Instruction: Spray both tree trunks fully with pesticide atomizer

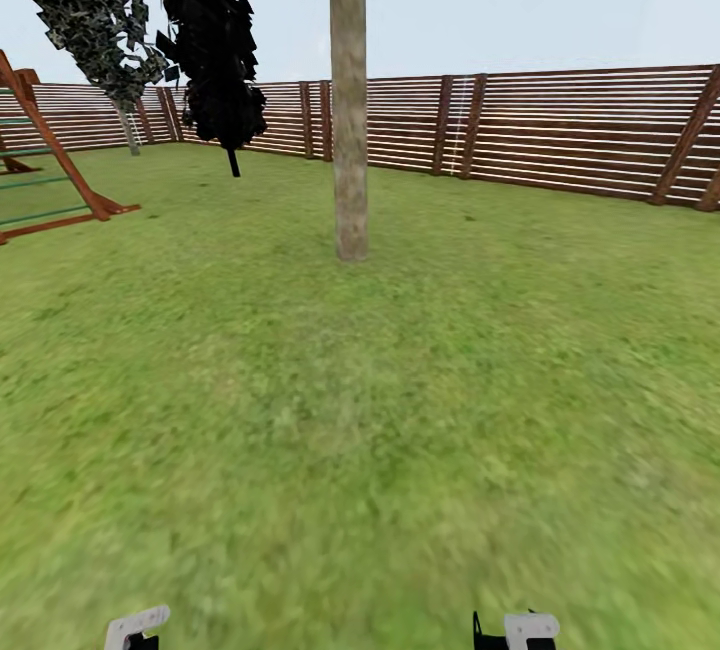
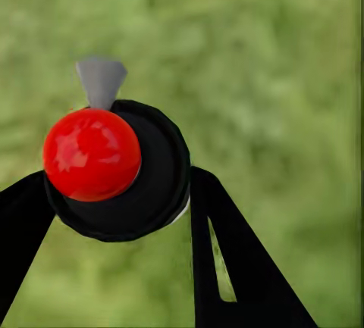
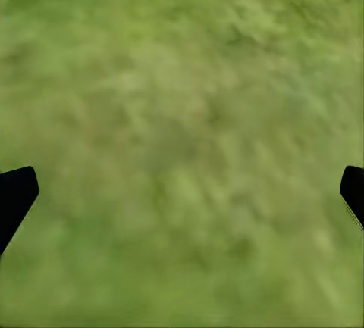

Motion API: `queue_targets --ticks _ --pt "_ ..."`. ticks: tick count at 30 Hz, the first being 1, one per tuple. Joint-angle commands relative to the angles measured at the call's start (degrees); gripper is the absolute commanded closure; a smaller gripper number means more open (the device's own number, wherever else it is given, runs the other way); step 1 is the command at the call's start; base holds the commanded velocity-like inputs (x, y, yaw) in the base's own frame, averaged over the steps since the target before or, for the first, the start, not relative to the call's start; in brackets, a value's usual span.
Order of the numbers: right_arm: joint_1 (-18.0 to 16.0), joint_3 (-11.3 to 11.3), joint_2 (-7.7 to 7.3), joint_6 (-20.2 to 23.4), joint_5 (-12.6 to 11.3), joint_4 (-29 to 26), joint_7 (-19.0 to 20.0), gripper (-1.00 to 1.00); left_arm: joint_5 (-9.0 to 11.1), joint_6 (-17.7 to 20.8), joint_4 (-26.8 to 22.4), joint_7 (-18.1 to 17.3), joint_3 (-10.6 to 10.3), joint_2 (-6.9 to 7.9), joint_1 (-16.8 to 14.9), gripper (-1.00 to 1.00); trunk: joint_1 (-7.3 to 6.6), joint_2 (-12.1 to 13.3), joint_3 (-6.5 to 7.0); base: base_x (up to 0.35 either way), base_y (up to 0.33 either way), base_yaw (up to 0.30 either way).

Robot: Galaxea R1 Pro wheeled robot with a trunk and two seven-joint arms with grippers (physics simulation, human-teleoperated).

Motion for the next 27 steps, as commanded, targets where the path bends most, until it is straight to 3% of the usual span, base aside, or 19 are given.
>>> queue_targets --ticks 1,27 --pt "0.0 0.4 0.0 0.0 0.3 0.1 -0.6 -1.0 0.3 -0.2 0.1 -0.3 0.2 0.0 0.0 1.0 0.03 0.0 -0.05 0.339 0.0 0.0" --pt "0.0 0.4 -0.01 0.0 0.3 0.1 -0.7 -1.0 0.3 -0.2 0.1 -0.3 0.3 0.07 0.0 1.0 0.03 0.0 -0.05 0.339 0.0 0.023"
